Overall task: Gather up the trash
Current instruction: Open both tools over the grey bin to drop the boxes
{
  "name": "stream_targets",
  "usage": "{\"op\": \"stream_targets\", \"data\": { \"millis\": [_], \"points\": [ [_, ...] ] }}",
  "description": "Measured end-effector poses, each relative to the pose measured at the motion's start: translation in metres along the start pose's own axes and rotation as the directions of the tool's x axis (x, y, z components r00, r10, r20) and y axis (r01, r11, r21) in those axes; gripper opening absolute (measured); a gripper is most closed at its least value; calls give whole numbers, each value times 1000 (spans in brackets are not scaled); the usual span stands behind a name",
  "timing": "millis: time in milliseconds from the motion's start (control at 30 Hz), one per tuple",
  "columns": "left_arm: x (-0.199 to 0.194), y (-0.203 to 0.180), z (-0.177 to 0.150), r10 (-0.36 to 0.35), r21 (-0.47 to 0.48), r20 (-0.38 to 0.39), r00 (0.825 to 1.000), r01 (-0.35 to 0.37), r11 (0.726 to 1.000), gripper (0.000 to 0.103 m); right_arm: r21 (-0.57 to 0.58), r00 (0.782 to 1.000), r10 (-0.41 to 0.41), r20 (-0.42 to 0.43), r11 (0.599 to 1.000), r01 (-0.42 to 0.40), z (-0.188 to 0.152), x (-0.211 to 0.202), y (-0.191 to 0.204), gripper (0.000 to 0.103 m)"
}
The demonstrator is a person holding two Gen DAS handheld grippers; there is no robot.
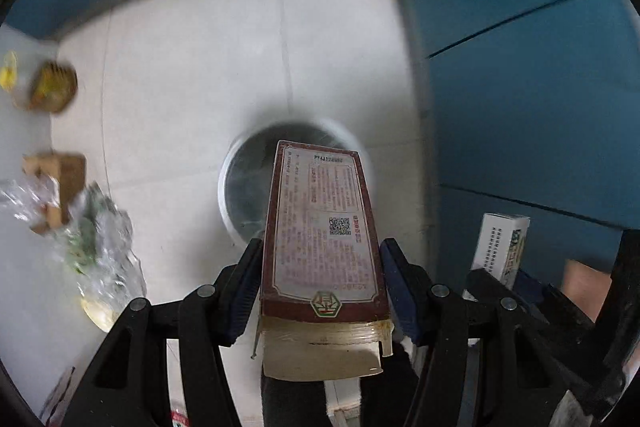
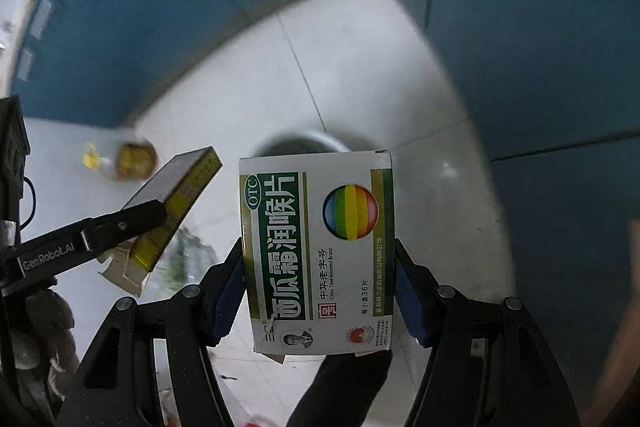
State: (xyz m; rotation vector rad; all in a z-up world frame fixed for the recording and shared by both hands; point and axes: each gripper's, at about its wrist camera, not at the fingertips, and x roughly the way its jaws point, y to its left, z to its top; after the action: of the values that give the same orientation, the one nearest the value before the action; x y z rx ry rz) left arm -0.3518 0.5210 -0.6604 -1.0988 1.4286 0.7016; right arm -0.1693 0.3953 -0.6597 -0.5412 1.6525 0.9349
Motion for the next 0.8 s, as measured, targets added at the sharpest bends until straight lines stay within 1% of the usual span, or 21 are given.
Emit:
{"op": "stream_targets", "data": {
  "millis": [33, 100, 133, 167, 200, 233, 267, 300, 367, 433, 467, 533, 567, 633, 700, 800],
  "points": [
    [29, 14, 7, -1, -6, -33, 999, 1, 1000, 57, -15, 999, -3, -35, 1000, 3, 5, 36, 2, 68],
    [69, 30, 15, 7, -21, -73, 997, -9, 1000, 59, -22, 997, -9, -78, 1000, 7, 12, 82, 3, 69],
    [78, 37, 17, 7, -21, -79, 997, -8, 1000, 60, -37, 993, -4, -114, 999, -1, 16, 108, 5, 69],
    [90, 45, 19, 16, -23, -81, 997, -18, 1000, 60, -46, 991, -6, -137, 999, -1, 20, 123, 4, 70],
    [98, 50, 20, 29, -25, -78, 996, -31, 999, 63, -53, 987, -13, -159, 999, 4, 25, 141, 6, 71],
    [106, 58, 20, 41, -27, -73, 997, -43, 999, 77, -60, 985, -18, -170, 998, 8, 22, 151, 7, 81],
    [106, 57, 18, 48, -28, -65, 997, -50, 998, 87, -67, 983, -37, -182, 997, 26, 29, 163, 9, 96],
    [106, 61, 16, 60, -26, -57, 997, -61, 998, 102, -70, 982, -48, -185, 997, 36, 29, 166, 9, 102],
    [99, 59, 9, 93, -21, -22, 995, -93, 995, 103, -85, 983, -83, -167, 994, 70, 28, 171, 9, 103],
    [88, 55, 2, 152, 1, 16, 988, -152, 988, 103, -102, 981, -130, -144, 988, 116, 24, 162, 15, 103],
    [78, 55, -3, 177, 5, 42, 983, -177, 984, 103, -109, 980, -146, -133, 985, 132, 21, 168, 9, 103],
    [60, 53, -13, 214, 9, 82, 973, -216, 976, 103, -129, 977, -192, -93, 975, 179, 16, 151, 16, 103],
    [49, 52, -19, 231, 7, 106, 967, -233, 972, 103, -146, 974, -217, -58, 967, 207, 14, 137, 21, 103],
    [28, 50, -30, 255, 4, 144, 956, -258, 966, 103, -162, 967, -255, -11, 955, 250, 9, 112, 29, 103],
    [0, 46, -42, 273, -8, 180, 945, -276, 961, 103, -164, 963, -269, 19, 949, 269, 2, 85, 37, 103],
    [-39, 39, -60, 275, -26, 221, 936, -276, 961, 103, -165, 961, -268, 61, 947, 275, -9, 38, 48, 103]
  ]
}}
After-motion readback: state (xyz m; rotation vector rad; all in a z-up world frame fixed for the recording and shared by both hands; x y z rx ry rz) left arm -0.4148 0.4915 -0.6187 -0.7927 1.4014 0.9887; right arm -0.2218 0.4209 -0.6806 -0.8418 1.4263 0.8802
